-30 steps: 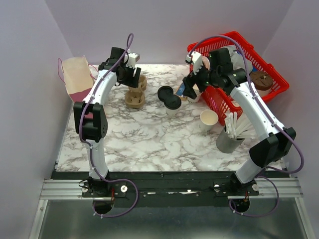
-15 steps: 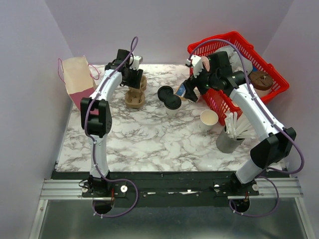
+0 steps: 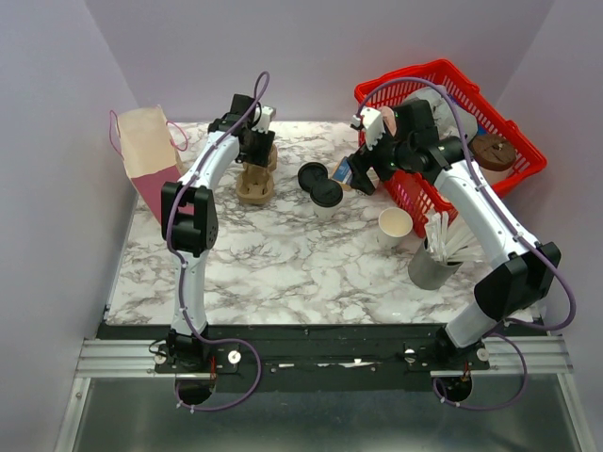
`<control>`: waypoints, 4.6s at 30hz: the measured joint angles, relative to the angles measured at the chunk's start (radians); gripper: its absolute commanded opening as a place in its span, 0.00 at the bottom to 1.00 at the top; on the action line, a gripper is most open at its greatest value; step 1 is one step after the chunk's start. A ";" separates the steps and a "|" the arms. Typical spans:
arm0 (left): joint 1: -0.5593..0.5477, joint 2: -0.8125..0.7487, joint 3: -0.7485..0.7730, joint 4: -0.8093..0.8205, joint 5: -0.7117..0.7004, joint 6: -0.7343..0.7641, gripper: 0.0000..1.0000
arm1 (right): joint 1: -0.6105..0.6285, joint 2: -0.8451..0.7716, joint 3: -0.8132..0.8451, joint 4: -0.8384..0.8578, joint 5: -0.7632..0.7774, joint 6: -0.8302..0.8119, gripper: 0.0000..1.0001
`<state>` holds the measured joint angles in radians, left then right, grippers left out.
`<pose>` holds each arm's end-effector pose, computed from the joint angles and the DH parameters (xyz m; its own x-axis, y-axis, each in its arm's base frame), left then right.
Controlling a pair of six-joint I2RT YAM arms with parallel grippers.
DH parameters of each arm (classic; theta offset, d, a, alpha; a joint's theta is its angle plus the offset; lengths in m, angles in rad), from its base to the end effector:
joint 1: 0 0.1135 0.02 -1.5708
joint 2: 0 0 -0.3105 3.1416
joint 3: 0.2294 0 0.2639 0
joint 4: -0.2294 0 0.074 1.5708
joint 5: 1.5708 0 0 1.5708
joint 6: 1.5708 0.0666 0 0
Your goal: Pack the takeout coffee
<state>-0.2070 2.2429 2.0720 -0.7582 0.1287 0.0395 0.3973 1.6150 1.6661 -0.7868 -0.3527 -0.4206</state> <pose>0.5469 -0.1236 0.2597 -0.7723 0.2022 -0.6022 0.3098 0.9475 -0.0791 0.3493 0.1715 0.4051 -0.3202 -0.5499 -0.7714 -0.7997 0.5935 -0.0911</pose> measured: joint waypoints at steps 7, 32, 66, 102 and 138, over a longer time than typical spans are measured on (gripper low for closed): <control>0.000 0.004 0.000 0.000 -0.027 -0.015 0.58 | 0.000 -0.003 -0.005 0.000 0.001 -0.001 1.00; -0.005 0.038 0.000 0.001 -0.042 -0.026 0.48 | 0.000 -0.003 -0.008 0.000 0.004 -0.008 1.00; 0.023 -0.041 0.155 -0.071 0.072 0.122 0.00 | 0.000 0.014 -0.008 0.000 0.004 -0.009 1.00; 0.660 -1.030 -1.177 -0.292 0.246 0.825 0.27 | 0.000 0.088 0.055 -0.002 -0.051 0.020 1.00; 0.346 -0.626 -0.190 -0.018 -0.122 0.100 0.98 | 0.000 0.094 0.083 0.003 -0.109 0.069 1.00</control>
<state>0.1387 1.6165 1.8820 -0.7757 0.0067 0.1390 0.3973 1.7092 1.7489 -0.7834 -0.4618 -0.3515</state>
